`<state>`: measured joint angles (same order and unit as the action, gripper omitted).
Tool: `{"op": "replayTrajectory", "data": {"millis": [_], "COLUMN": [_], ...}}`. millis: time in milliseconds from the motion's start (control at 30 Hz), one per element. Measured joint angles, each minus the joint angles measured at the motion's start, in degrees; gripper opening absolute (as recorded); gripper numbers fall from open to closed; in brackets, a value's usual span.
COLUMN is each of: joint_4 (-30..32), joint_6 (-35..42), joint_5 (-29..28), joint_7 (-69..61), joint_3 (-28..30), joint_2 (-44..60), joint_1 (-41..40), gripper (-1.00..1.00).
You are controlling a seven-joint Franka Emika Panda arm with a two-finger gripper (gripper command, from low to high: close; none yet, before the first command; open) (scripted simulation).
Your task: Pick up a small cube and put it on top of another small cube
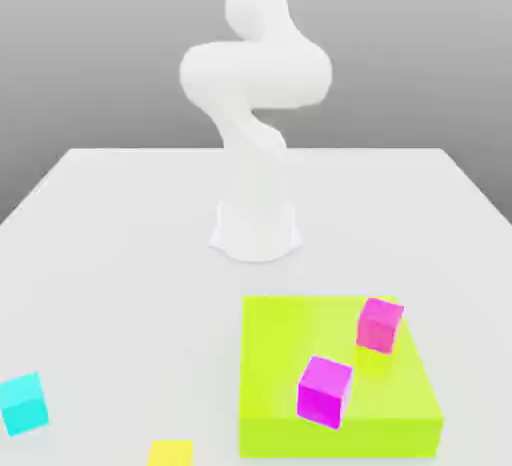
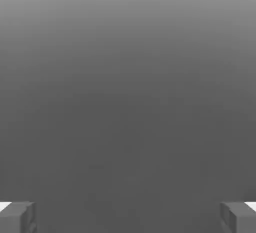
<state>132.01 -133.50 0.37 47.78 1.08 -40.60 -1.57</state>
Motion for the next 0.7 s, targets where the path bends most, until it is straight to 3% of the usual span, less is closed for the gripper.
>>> {"op": "replayTrajectory", "data": {"millis": [700], "joint_4": [1.9], "joint_6": [-14.5], "joint_5": [5.8], "joint_7": [14.4], "joint_3": [10.2], "joint_2": [44.0], "joint_1": [-13.7], "gripper": [0.0]}}
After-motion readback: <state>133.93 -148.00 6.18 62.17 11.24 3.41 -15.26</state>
